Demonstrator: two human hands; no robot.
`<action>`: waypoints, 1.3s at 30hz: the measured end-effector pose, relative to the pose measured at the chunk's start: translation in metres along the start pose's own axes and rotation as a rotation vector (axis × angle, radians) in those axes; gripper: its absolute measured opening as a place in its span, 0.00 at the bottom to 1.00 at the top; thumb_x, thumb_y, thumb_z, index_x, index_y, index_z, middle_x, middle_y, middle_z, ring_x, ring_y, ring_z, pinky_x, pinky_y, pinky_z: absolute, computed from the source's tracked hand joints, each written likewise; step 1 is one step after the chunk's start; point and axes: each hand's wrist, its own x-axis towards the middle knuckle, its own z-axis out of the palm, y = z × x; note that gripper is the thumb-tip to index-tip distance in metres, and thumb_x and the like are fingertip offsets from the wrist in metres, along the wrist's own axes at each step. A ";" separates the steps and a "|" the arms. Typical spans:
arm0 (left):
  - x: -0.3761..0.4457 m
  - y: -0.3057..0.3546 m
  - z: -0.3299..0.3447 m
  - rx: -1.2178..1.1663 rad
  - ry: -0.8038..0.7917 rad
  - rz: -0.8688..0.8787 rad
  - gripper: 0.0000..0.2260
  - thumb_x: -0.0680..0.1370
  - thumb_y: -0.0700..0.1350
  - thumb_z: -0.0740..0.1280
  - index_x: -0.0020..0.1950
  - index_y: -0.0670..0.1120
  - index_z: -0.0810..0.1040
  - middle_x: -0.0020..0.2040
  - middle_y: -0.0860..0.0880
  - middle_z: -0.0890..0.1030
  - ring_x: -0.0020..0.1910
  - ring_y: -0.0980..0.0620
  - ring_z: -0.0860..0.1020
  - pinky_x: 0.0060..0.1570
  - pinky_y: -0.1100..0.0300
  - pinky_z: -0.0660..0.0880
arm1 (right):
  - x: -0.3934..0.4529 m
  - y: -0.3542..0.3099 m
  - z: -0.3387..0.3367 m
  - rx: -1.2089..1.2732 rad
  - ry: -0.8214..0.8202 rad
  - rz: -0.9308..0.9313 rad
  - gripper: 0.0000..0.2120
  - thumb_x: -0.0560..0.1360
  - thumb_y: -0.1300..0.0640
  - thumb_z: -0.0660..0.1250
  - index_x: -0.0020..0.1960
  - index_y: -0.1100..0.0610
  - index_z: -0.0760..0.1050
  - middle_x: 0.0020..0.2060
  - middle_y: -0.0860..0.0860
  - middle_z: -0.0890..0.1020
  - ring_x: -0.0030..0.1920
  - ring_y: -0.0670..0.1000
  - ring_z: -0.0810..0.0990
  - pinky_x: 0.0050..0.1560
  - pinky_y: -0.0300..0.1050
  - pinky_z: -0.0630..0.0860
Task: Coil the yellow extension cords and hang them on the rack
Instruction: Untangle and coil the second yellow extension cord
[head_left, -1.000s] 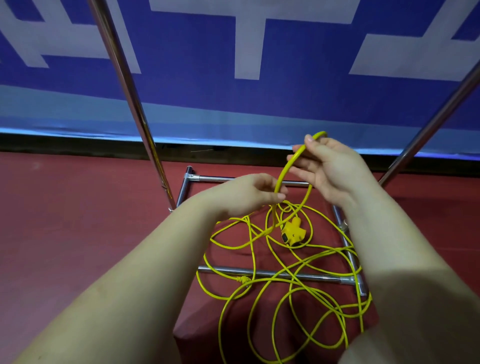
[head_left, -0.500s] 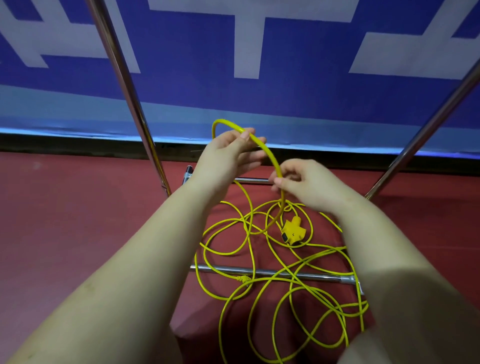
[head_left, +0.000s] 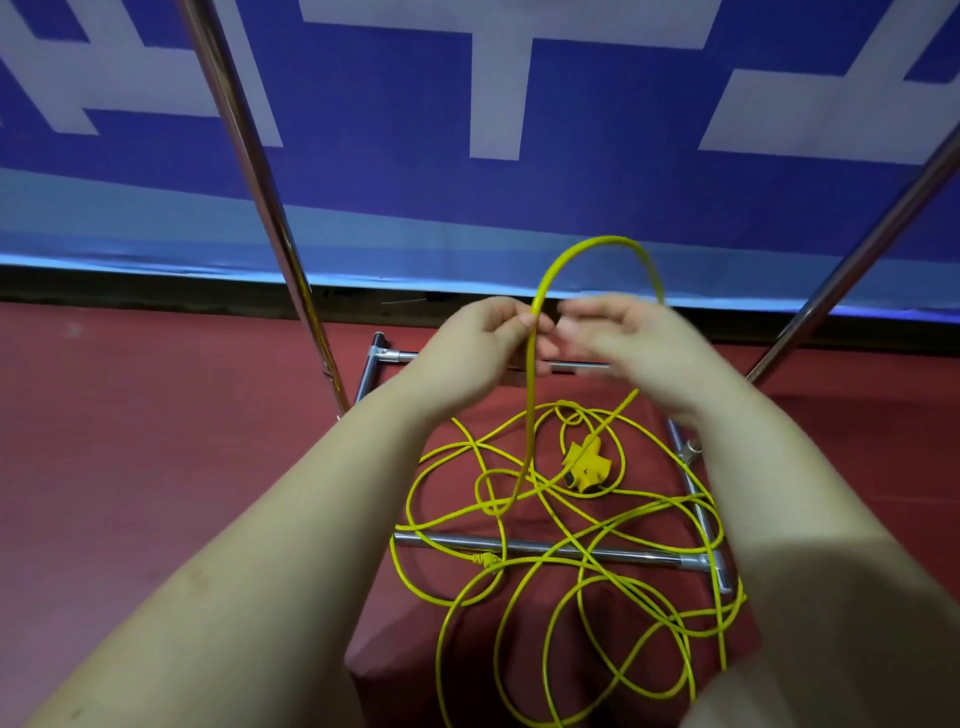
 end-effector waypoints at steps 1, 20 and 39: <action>0.000 0.003 0.000 -0.074 0.035 0.002 0.12 0.83 0.40 0.53 0.46 0.45 0.73 0.38 0.48 0.79 0.33 0.56 0.79 0.39 0.60 0.79 | -0.001 0.005 0.002 -0.190 -0.103 0.013 0.18 0.73 0.55 0.69 0.62 0.56 0.74 0.45 0.45 0.81 0.46 0.43 0.79 0.51 0.41 0.76; -0.005 -0.009 -0.003 0.242 -0.295 -0.149 0.08 0.81 0.37 0.60 0.51 0.49 0.74 0.49 0.47 0.82 0.50 0.49 0.77 0.54 0.52 0.74 | 0.008 -0.004 -0.003 0.732 0.217 0.104 0.05 0.80 0.60 0.59 0.46 0.59 0.70 0.31 0.51 0.84 0.33 0.48 0.84 0.32 0.40 0.80; 0.003 0.005 -0.010 -0.162 0.035 -0.049 0.09 0.80 0.44 0.62 0.61 0.48 0.73 0.50 0.51 0.82 0.51 0.51 0.81 0.52 0.57 0.76 | 0.000 0.003 0.008 -0.267 -0.066 -0.081 0.04 0.76 0.60 0.65 0.43 0.57 0.76 0.30 0.47 0.80 0.28 0.42 0.76 0.40 0.40 0.74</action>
